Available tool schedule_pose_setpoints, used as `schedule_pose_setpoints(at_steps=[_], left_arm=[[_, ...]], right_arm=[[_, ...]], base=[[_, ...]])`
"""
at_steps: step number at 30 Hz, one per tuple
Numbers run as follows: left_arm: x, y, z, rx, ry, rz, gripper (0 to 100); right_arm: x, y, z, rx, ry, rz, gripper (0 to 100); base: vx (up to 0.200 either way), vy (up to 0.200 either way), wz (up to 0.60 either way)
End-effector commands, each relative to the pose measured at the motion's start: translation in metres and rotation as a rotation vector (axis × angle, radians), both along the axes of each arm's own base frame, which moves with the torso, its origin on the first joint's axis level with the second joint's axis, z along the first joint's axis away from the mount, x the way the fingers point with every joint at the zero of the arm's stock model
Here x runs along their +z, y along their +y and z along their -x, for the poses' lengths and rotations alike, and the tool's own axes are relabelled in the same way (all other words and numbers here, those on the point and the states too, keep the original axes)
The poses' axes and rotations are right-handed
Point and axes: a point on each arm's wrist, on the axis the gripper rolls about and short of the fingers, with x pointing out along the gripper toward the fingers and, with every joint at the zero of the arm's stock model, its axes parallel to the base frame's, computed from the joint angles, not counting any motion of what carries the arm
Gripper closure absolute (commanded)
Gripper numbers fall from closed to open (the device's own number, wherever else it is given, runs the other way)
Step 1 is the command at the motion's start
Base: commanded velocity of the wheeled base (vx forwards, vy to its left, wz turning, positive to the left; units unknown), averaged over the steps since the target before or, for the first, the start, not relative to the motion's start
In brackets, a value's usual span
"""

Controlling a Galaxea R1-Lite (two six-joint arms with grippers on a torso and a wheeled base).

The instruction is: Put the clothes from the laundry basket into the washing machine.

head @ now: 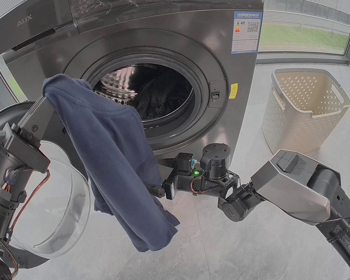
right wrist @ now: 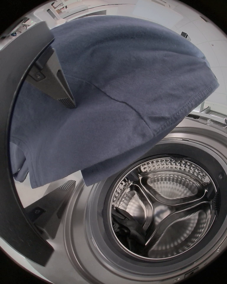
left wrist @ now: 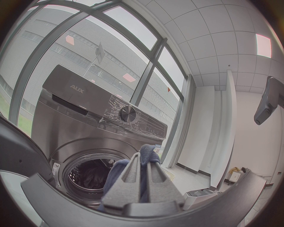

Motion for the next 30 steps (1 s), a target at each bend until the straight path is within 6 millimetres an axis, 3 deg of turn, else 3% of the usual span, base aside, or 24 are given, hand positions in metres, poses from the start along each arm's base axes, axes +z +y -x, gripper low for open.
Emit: schedule_pose_setpoints(at_steps=[1, 2, 3, 11, 12, 19, 24, 26, 27, 30], left_arm=[[-0.001, 0.000, -0.001, 0.001, 0.003, 0.000, 100], [0.000, 0.000, -0.001, 0.001, 0.001, 0.001, 100], [0.000, 0.000, -0.001, 0.001, 0.001, 0.001, 100], [0.000, -0.001, -0.001, 0.001, 0.002, 0.000, 100], [-0.001, -0.001, -0.001, 0.001, 0.003, 0.000, 100], [0.000, 0.000, -0.002, 0.005, 0.001, 0.002, 100], [0.000, 0.001, -0.002, 0.011, 0.002, 0.003, 100], [0.000, 0.001, -0.002, 0.014, 0.002, 0.004, 100], [0.000, 0.002, -0.003, 0.018, 0.002, 0.003, 100], [-0.001, 0.006, -0.005, 0.039, 0.006, -0.002, 100]], right_arm=[[-0.010, 0.009, -0.007, 0.005, -0.025, -0.019, 0], [-0.008, 0.010, -0.008, 0.006, -0.033, -0.024, 0], [-0.007, 0.011, -0.008, 0.006, -0.038, -0.028, 100], [-0.001, 0.004, -0.010, -0.006, -0.045, -0.033, 100], [0.009, -0.001, -0.009, -0.014, -0.057, -0.036, 100], [0.056, -0.056, 0.011, -0.098, -0.034, -0.021, 100], [0.068, -0.089, 0.036, -0.159, -0.010, -0.002, 100], [0.068, -0.089, 0.036, -0.159, -0.010, -0.002, 100], [0.080, -0.109, 0.057, -0.218, -0.011, -0.009, 100], [0.093, -0.125, 0.071, -0.289, -0.020, -0.031, 100]], base=[[0.000, 0.000, 0.00], [0.000, 0.000, 0.00], [0.000, 0.000, 0.00], [0.000, 0.000, 0.00], [0.000, 0.000, 0.00], [0.000, 0.000, 0.00], [0.000, 0.000, 0.00], [0.000, 0.000, 0.00], [0.000, 0.000, 0.00], [0.000, 0.000, 0.00]])
